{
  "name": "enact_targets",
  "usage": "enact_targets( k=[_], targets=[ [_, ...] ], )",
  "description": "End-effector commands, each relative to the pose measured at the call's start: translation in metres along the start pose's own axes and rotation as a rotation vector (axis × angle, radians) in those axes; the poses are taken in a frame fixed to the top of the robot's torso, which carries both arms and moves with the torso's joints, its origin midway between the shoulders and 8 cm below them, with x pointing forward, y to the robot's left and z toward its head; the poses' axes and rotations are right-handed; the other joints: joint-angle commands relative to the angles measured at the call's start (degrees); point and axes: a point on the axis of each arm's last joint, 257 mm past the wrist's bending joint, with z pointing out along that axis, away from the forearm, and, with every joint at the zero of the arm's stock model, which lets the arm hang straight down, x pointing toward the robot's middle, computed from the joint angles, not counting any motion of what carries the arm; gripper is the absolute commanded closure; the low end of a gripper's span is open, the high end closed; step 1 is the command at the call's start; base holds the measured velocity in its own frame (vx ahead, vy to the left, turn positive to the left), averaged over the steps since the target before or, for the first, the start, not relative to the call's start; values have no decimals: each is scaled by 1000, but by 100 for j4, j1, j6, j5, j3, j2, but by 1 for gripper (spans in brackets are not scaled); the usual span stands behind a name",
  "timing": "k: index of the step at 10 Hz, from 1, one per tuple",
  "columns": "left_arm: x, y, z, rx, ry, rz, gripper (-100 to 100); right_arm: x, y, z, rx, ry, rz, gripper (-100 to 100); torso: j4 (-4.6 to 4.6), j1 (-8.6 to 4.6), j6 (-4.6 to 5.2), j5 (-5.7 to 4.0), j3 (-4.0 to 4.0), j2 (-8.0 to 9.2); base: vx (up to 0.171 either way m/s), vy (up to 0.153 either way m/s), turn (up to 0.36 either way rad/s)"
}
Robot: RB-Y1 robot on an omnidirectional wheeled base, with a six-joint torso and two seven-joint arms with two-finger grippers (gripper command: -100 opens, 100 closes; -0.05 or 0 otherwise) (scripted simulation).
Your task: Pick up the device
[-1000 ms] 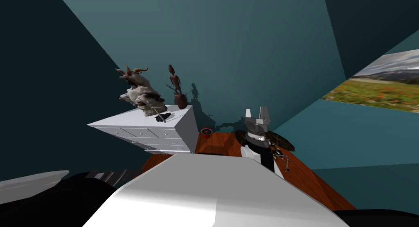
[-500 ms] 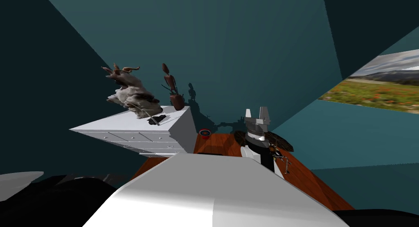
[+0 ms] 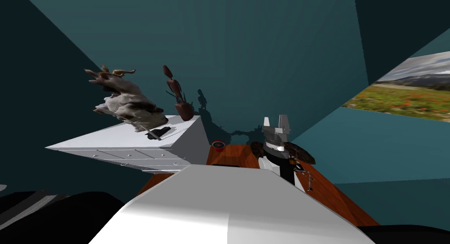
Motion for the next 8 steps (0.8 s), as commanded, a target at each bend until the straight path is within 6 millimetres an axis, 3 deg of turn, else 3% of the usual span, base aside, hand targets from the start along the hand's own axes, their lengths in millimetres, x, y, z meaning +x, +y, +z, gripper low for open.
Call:
enact_targets(
  k=[1,6,8],
  targets=[
    [2,7,-18,-18,31,4,-100,0,0,0,0,0,0,0,0,0,0,0,0,0,71,-37,-64],
    [5,29,-50,-87,46,-4,-100,0,0,0,0,0,0,0,-1,-4,0,0,-2,-5,67,-31,-21],
    [6,39,-72,-124,65,-4,-100,0,0,0,0,0,0,0,1,-1,1,2,1,-2,92,-38,-42]
  ],
)
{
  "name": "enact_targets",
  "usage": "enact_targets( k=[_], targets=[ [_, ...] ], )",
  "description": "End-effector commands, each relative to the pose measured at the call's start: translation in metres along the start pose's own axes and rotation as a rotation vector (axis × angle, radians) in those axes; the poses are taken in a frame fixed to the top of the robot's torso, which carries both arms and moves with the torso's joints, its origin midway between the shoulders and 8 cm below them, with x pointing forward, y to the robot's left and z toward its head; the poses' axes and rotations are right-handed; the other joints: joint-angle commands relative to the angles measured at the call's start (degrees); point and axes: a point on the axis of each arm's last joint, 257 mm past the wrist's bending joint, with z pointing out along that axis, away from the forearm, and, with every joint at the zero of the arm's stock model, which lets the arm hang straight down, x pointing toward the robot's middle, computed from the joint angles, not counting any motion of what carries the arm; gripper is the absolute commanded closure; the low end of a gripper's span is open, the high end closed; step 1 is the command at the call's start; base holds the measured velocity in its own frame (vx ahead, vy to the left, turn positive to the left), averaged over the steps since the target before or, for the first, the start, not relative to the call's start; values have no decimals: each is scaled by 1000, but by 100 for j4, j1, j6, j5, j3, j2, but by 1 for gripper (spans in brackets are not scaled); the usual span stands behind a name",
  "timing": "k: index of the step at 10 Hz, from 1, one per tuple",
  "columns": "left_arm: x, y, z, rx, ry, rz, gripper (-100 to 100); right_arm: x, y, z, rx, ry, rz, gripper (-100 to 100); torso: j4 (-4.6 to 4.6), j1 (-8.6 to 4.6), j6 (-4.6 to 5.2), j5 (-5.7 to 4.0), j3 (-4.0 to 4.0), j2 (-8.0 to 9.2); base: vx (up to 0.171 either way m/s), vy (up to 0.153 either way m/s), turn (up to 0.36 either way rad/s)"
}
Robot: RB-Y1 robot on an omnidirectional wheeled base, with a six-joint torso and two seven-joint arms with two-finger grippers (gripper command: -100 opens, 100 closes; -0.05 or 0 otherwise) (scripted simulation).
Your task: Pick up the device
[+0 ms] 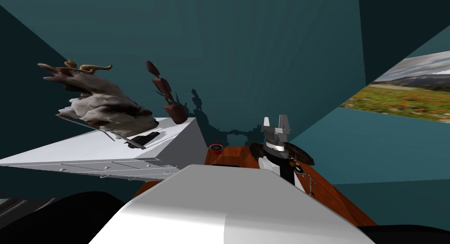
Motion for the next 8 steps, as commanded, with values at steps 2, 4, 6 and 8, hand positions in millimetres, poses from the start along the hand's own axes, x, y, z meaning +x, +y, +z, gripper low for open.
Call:
enact_targets(
  k=[2,4,6,8],
  targets=[
    [2,15,-26,-50,8,2,-100,0,0,0,0,0,0,0,-2,3,1,2,-5,-10,112,-29,-45],
    [3,18,-39,-62,22,5,-100,0,0,0,0,0,0,0,3,9,-2,4,7,12,63,-18,-33],
    [2,24,-56,-88,27,5,-100,0,0,0,0,0,0,0,0,9,-1,4,1,1,112,-15,-50],
    [1,33,-76,-127,24,0,-100,0,0,0,0,0,0,0,-2,9,0,4,-5,-7,115,-17,-61]
  ],
)
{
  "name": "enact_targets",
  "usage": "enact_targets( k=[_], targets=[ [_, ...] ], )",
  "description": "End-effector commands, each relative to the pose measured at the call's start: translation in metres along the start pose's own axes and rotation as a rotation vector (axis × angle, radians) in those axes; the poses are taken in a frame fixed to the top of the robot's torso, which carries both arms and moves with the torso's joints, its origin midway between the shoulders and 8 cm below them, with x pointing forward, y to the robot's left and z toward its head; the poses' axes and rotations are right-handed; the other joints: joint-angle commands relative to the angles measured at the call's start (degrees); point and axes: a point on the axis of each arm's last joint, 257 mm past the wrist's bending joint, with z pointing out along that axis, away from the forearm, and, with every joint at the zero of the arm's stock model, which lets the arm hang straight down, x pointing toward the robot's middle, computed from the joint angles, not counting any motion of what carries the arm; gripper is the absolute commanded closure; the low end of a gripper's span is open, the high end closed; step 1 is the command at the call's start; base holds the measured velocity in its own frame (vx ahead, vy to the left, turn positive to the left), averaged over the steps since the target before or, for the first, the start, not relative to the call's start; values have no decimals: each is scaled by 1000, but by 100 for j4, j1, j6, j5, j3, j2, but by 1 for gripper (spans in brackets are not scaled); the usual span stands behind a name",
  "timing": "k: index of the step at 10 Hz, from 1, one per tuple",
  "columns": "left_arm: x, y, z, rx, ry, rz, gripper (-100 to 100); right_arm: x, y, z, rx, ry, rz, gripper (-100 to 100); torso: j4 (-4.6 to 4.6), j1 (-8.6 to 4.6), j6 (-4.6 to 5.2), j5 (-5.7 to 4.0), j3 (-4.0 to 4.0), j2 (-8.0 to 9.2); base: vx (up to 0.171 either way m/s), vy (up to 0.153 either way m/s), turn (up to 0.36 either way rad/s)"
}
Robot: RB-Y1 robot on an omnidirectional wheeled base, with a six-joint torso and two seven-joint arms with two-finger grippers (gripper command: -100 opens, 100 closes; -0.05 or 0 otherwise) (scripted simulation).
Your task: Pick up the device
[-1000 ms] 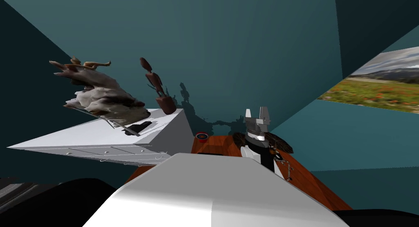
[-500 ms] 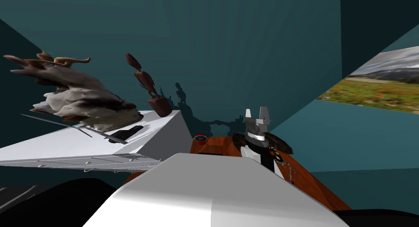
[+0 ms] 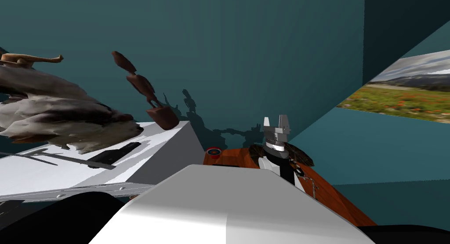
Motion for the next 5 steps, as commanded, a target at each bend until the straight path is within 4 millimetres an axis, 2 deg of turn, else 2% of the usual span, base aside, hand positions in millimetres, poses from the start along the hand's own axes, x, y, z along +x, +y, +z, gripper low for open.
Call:
enact_targets(
  k=[1,3,4,5],
  targets=[
    [-2,5,-8,-12,-9,1,-100,0,0,0,0,0,0,0,0,0,0,0,0,0,102,5,-56],
    [-6,12,-30,-45,-12,6,-100,0,0,0,0,0,0,0,0,12,-1,3,1,1,158,30,-98],
    [-6,12,-30,-45,-12,6,-100,0,0,0,0,0,0,0,-8,23,13,4,-17,-27,152,18,-68],
    [-6,12,-30,-45,-12,6,-100,0,0,0,0,0,0,0,-11,15,13,4,-21,-30,62,-14,-5]
  ],
)
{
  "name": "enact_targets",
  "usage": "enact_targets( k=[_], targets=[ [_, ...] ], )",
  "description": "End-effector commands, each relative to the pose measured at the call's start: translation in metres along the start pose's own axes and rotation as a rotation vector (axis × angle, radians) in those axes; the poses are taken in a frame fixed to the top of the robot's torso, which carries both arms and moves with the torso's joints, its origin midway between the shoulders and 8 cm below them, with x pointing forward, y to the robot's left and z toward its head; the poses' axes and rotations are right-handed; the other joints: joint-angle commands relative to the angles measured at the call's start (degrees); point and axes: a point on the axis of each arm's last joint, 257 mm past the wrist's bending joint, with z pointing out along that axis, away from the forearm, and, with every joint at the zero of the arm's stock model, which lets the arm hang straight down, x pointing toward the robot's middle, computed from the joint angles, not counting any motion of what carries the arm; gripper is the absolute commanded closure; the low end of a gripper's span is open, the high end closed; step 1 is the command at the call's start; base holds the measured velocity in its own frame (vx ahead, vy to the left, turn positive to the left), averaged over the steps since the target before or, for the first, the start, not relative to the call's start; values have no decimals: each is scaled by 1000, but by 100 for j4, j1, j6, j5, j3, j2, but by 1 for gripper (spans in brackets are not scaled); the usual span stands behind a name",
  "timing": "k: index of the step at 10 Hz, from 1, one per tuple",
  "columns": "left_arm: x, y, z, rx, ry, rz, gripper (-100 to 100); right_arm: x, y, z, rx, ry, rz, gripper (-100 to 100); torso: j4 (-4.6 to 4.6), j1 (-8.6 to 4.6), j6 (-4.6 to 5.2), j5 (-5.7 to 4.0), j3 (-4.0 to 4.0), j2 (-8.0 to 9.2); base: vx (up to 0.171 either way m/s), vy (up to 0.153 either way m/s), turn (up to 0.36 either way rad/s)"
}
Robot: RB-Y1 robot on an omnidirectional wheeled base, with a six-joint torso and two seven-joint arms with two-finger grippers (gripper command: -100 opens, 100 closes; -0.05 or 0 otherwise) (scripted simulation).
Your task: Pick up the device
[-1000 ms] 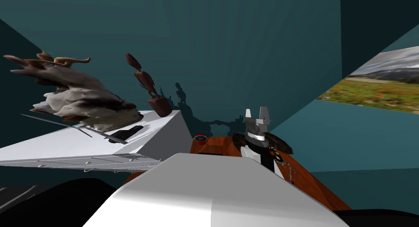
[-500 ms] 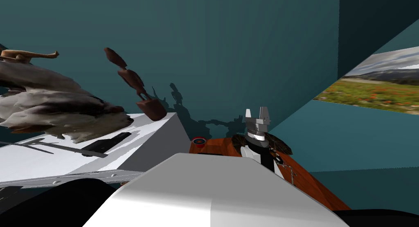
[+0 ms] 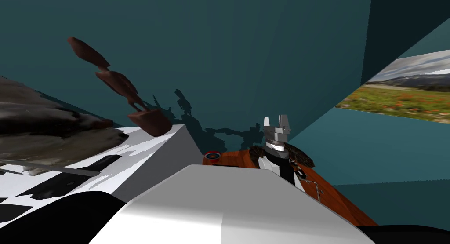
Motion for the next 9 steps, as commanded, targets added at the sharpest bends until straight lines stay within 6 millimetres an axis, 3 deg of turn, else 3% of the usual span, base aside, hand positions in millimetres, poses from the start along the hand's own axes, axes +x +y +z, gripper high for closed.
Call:
enact_targets(
  k=[1,3,7,8,9],
  targets=[
    [-9,3,-12,-15,-23,8,-100,0,0,0,0,0,0,0,0,0,0,0,0,0,177,10,-152],
    [-5,5,-15,-25,-1,18,-100,0,0,0,0,0,0,0,-11,15,4,3,-28,-50,183,39,-99],
    [-9,3,-14,-18,-17,12,-100,0,0,0,0,0,0,0,12,-1,-3,0,26,43,-9,5,4],
    [-9,3,-14,-19,-20,12,0,0,0,0,0,0,0,0,12,-1,-3,0,27,43,0,0,0],
    [0,7,0,-17,-25,4,-100,0,0,0,0,0,0,0,11,-1,-3,0,25,41,2,-2,-56]
  ],
)
